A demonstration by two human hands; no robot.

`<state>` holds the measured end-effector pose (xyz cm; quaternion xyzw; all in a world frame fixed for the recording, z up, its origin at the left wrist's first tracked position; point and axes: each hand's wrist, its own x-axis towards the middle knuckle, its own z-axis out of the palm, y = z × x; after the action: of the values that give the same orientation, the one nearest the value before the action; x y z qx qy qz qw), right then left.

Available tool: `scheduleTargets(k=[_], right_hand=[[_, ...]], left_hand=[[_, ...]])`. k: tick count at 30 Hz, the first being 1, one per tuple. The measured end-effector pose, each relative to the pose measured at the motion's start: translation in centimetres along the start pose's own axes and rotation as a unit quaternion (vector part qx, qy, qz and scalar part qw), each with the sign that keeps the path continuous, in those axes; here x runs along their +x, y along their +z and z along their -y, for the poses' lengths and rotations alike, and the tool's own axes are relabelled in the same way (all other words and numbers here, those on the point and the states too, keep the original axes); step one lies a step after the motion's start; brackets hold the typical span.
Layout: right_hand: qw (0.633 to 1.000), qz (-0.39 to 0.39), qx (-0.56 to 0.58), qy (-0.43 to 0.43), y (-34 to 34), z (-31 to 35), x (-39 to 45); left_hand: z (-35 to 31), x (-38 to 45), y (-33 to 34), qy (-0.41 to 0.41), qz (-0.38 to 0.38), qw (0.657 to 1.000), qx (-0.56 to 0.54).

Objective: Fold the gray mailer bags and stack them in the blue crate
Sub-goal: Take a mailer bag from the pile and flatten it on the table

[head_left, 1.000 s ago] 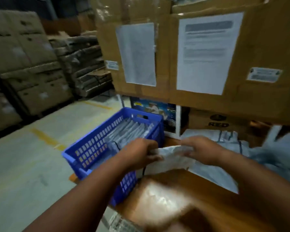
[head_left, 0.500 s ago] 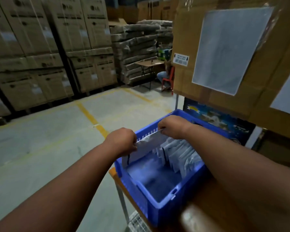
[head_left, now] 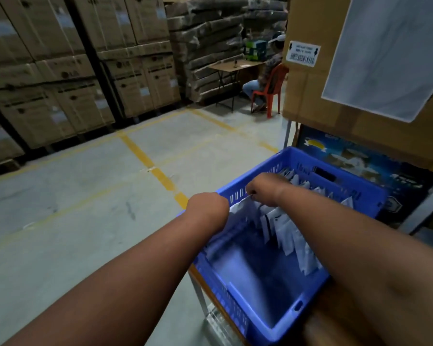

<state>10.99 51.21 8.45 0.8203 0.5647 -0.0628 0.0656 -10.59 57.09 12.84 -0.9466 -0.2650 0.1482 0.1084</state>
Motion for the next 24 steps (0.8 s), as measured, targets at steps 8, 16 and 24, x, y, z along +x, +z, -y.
scheduleTargets(k=[8,16,24], right_hand=[[0.999,0.013,-0.037,-0.010,2.6,2.0,3.0],[0.996,-0.014,-0.086,-0.031,3.0,0.7,2.8],[0.997,-0.038,-0.053,-0.032,2.9,2.5,1.7]], left_hand=[[0.1,1.8,2.0,-0.044,0.012,0.998,0.039],[-0.3,2.4,4.1,-0.020,0.016,0.998,0.056],[-1.7,3.4,5.4,0.221,-0.070,0.966,0.119]])
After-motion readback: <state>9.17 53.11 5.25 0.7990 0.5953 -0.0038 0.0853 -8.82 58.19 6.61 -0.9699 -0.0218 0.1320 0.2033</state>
